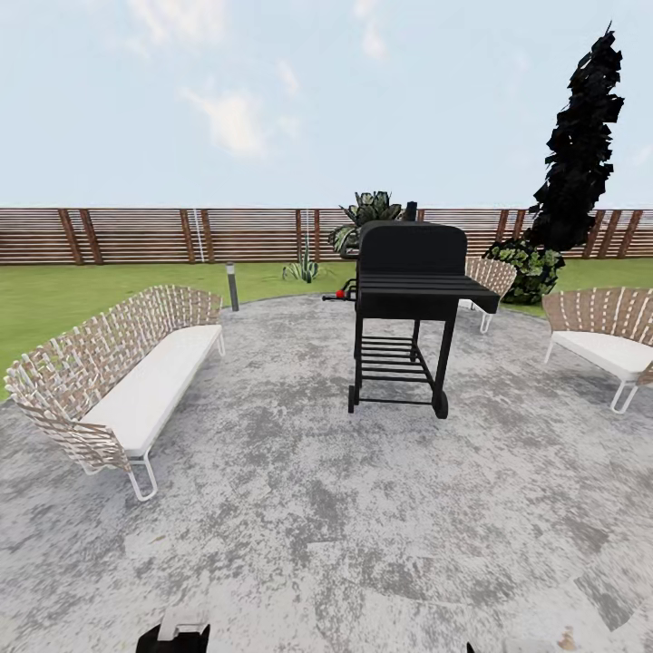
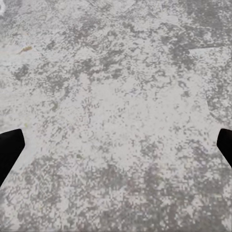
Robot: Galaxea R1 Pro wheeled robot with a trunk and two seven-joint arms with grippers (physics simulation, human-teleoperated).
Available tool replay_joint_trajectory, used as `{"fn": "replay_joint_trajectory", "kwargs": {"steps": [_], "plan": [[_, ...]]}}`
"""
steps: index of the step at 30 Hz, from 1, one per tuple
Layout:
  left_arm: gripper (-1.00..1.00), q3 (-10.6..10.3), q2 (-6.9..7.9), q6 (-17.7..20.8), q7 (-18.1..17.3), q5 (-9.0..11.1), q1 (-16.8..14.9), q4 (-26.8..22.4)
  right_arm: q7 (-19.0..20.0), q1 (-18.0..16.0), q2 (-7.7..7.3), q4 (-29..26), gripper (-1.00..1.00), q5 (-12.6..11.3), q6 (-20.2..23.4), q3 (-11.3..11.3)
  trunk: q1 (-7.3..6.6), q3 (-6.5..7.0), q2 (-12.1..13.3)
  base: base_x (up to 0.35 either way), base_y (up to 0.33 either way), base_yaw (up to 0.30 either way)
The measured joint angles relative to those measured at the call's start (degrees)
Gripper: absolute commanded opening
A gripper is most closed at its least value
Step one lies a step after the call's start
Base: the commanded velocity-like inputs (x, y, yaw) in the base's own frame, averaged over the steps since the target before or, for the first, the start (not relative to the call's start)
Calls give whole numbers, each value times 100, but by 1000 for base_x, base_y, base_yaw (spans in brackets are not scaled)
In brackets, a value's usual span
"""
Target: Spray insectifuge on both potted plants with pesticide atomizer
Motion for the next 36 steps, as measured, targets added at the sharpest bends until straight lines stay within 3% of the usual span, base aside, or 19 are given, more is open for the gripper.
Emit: {"fn": "replay_joint_trajectory", "kwargs": {"steps": [18,29,36], "plan": [[100,0,2,-134,129,11,16,27,-41,-1,6,-151,100,-26,-112,-4,0,0,0,0,0,0],[100,7,17,-167,130,8,19,29,-23,0,7,-279,100,6,-112,36,241,-197,-440,0,0,0],[100,8,18,-166,130,8,23,36,-24,0,19,-81,100,11,-118,46,395,-323,-721,0,0,0]]}}
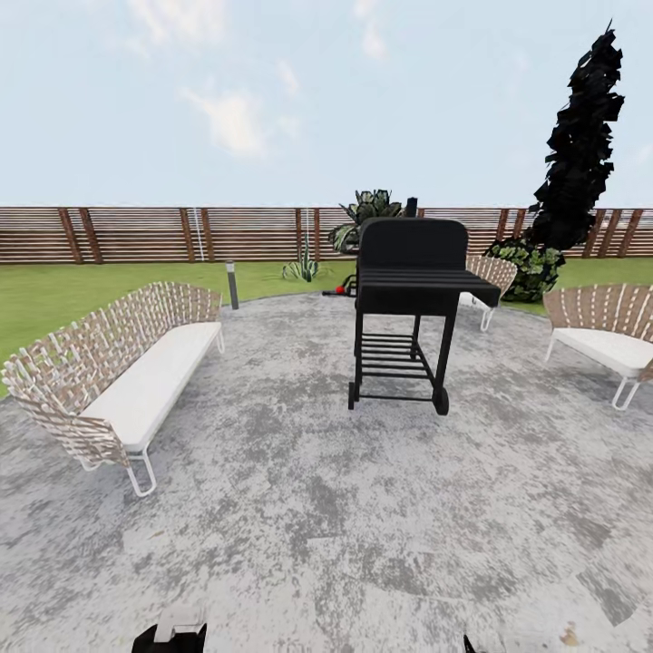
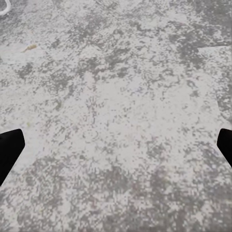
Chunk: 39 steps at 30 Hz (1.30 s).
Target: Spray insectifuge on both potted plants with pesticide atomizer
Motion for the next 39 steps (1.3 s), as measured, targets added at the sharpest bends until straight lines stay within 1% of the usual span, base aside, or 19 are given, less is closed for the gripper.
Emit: {"fn": "replay_joint_trajectory", "kwargs": {"steps": [22,28,39], "plan": [[100,0,-1,-4,1,16,-1,9,-16,0,13,56,100,0,-1,-7,483,-395,-883,0,0,0],[100,0,-6,-3,1,16,1,9,-31,0,-26,56,100,-4,-8,-39,615,-503,-1123,0,0,0],[100,0,-7,-4,1,16,3,9,-32,0,1,42,100,-40,5,-59,857,-700,-1565,0,0,0]]}}
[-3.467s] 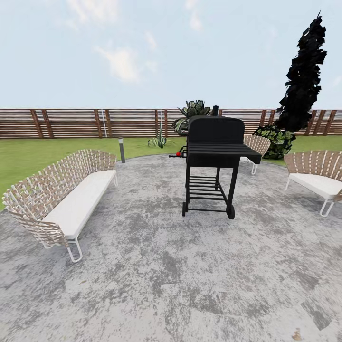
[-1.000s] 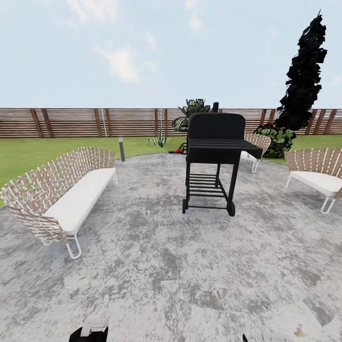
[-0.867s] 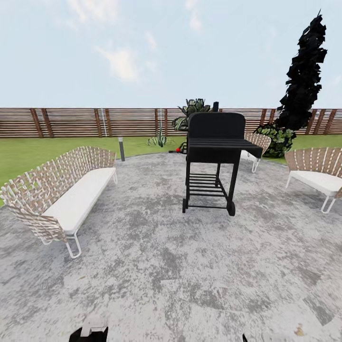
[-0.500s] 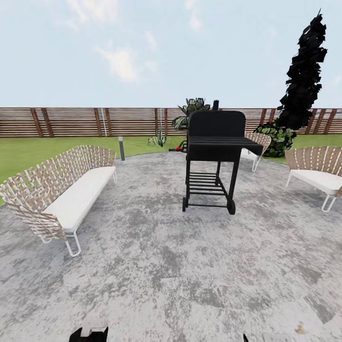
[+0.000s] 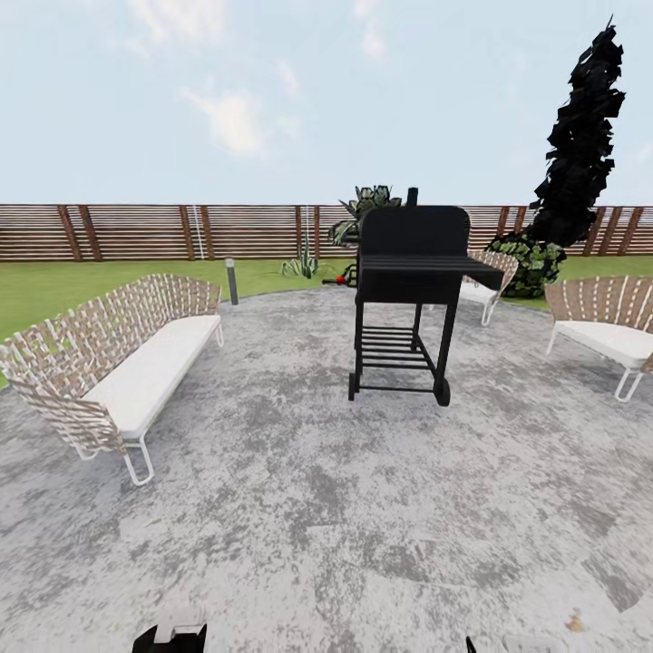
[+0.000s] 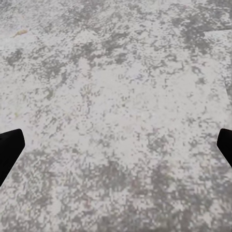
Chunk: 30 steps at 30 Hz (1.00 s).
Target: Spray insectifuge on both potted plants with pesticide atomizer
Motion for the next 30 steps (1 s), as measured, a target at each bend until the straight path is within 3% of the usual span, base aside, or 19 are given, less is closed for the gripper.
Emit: {"fn": "replay_joint_trajectory", "kwargs": {"steps": [22,30], "plan": [[100,0,-1,-2,0,6,0,0,8,0,7,3,100,20,10,17,483,-396,-882,0,0,0],[100,0,-1,-1,0,8,-3,-1,8,-1,12,14,100,28,9,32,659,-596,-1203,0,0,54]]}}
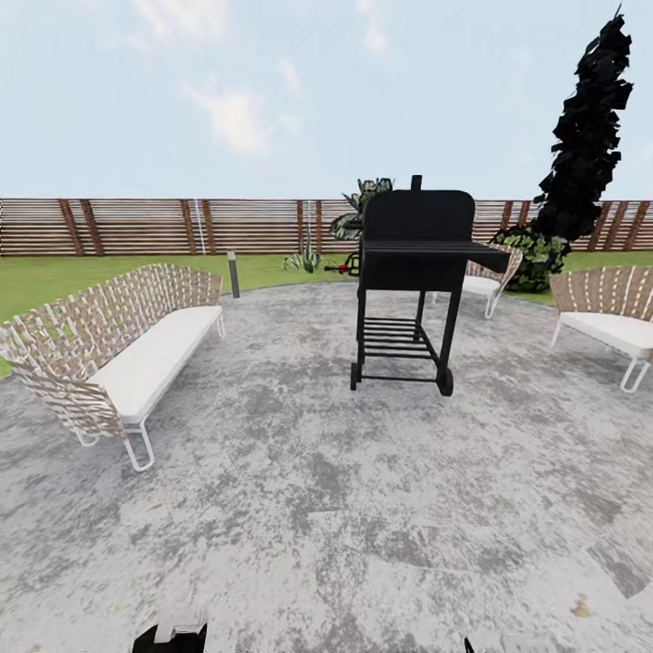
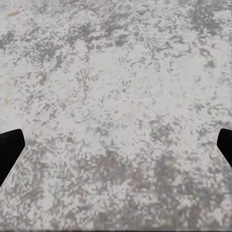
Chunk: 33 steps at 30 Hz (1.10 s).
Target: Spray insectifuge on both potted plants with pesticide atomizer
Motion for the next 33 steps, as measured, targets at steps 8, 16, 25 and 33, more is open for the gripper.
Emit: {"fn": "replay_joint_trajectory", "kwargs": {"steps": [8,16,25,33], "plan": [[100,0,0,-1,3,0,3,0,0,0,0,1,100,0,-1,2,176,-213,-321,0,0,104],[100,4,7,-3,7,0,2,0,0,0,0,1,100,0,-6,8,352,-427,-642,0,0,80],[100,278,10,-3,12,33,2,-8,1,0,0,1,100,0,-8,10,549,-668,-1003,0,0,68],[100,308,10,-7,2,28,2,-9,0,0,0,0,100,6,-8,10,704,-866,-1285,0,0,62]]}}
